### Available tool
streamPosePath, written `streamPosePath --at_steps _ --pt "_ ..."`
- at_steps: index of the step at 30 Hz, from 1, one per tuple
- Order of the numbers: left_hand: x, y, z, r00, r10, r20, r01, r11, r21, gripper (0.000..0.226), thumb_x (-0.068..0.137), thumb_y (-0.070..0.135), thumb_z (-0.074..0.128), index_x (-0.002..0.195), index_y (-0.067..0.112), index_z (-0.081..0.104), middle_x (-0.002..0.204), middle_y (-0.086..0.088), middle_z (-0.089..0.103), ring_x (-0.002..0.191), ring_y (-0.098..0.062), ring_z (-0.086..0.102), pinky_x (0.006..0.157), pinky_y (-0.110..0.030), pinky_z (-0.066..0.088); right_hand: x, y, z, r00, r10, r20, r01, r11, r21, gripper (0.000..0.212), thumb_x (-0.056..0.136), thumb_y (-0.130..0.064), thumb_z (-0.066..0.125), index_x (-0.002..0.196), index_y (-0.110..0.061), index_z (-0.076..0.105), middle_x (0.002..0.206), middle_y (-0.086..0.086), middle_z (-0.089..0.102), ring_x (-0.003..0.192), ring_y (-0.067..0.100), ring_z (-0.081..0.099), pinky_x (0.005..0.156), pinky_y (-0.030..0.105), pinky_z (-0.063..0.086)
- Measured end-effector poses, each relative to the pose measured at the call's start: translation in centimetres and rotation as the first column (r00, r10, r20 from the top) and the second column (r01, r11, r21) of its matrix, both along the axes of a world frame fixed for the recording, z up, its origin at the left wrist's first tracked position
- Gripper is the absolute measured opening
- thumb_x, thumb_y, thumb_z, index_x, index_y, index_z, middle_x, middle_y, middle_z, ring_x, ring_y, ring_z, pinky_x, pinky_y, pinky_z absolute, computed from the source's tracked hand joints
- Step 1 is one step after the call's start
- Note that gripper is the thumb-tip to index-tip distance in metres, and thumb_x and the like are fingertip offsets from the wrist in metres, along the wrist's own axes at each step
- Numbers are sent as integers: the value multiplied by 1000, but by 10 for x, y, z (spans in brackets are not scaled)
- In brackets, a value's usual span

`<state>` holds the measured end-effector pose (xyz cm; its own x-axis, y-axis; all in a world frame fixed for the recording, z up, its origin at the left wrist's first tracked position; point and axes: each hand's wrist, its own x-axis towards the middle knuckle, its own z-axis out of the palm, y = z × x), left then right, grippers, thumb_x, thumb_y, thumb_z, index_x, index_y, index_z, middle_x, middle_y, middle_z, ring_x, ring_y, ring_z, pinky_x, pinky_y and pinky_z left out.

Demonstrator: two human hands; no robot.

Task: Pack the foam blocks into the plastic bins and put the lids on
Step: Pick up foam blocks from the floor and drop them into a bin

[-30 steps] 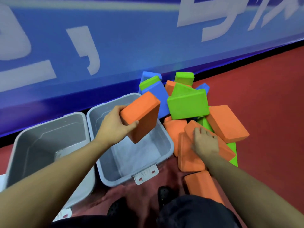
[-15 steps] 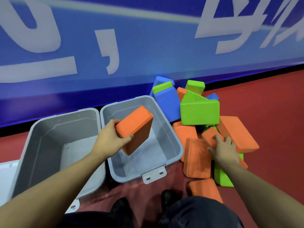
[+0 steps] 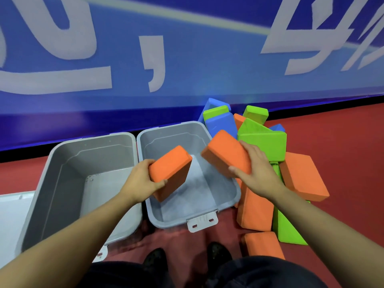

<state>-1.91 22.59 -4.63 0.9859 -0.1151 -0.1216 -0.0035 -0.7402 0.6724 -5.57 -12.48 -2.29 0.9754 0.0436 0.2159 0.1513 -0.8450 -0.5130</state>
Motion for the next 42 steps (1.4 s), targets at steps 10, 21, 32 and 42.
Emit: streamPosePath --at_steps 10,21,32,42 --pt "18 -9 -59 972 126 -199 -124 992 23 65 59 42 81 106 16 45 107 -6 55 97 -28 59 81 -40 51 44 59 -74 928 -15 -372 28 999 27 82 84 -45 76 151 -27 31 138 8 35 133 31 37 117 41 27" --pt "34 -22 -134 920 -50 -389 138 970 202 76 95 43 62 153 12 25 146 -17 38 130 -37 49 108 -43 39 56 72 -161 743 111 -660 -210 975 -71 63 94 -33 68 150 -23 41 151 2 46 140 21 39 115 33 33" --pt "25 -50 -133 939 -105 -327 209 930 303 65 96 44 59 147 12 35 147 -13 37 133 -37 42 108 -48 40 45 21 -148 763 25 -646 -69 997 -43 60 95 -37 66 148 -18 44 150 7 49 135 22 49 112 29 36" --pt "-10 -175 -105 916 -400 3 400 915 54 56 96 39 62 145 17 46 141 -3 50 131 -22 45 108 -26 30 -21 -101 -129 746 -186 -639 117 982 -149 67 93 -35 70 150 -12 41 153 11 44 142 25 41 113 29 29"
